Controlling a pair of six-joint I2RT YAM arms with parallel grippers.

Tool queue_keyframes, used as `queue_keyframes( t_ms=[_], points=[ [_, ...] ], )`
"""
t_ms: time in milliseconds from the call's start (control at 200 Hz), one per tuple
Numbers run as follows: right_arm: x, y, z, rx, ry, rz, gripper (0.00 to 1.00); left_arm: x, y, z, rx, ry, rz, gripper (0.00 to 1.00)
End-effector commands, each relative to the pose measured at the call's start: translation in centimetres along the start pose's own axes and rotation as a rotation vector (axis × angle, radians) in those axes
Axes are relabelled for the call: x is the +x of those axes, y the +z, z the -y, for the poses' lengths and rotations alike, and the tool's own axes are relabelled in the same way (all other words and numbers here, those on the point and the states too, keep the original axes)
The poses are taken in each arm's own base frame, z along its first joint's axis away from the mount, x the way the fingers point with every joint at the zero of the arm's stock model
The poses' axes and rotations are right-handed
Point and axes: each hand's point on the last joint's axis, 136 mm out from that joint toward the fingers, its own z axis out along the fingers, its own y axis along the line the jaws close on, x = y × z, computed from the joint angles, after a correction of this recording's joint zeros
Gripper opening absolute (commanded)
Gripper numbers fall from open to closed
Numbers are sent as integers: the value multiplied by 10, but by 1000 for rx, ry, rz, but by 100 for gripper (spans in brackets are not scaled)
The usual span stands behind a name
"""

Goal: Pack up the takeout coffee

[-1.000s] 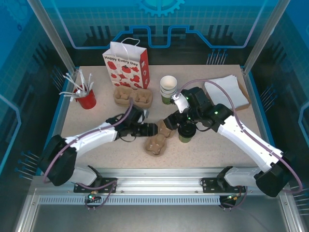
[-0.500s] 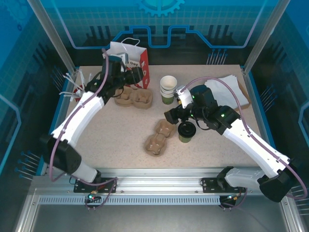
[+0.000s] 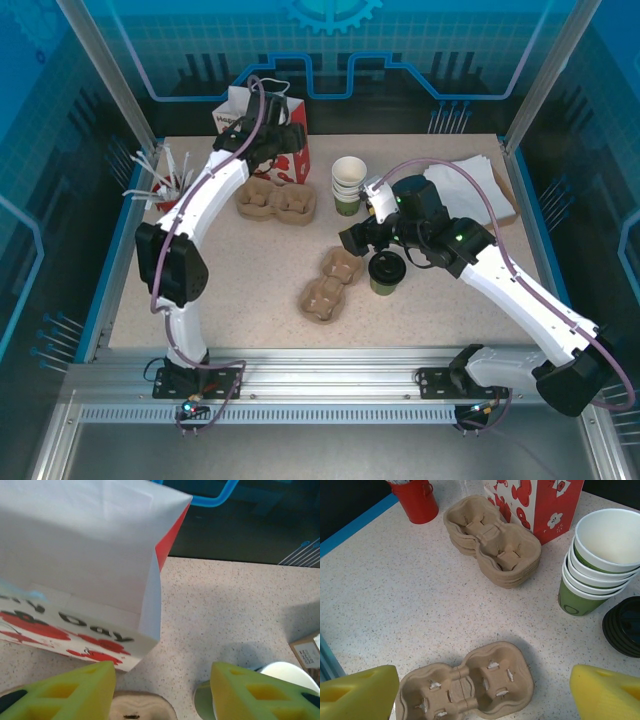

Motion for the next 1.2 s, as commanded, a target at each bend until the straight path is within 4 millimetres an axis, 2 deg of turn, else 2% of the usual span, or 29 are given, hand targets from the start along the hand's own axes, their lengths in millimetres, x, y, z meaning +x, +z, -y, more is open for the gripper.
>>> queue_keyframes(
  t_ms=[0,255,400,715,885,1196],
  points=[
    [-7,-1,5,15,-2,18,90,-7,5,-7,-53,36,7,53],
    [-2,0,5,16,5,9,90,-9,16,-10,-88,60,-3,42],
    [1,1,5,16,7,7,90,-12,17,-14,-111,83,6,28],
    [5,2,6,18,10,0,91,-20,10,-19,-147,124,29,7],
    [6,2,6,17,13,-3,91,-33,-2,-21,-169,153,66,0],
    [5,3,5,14,15,-3,91,-72,-30,-24,-233,233,206,0]
  ],
)
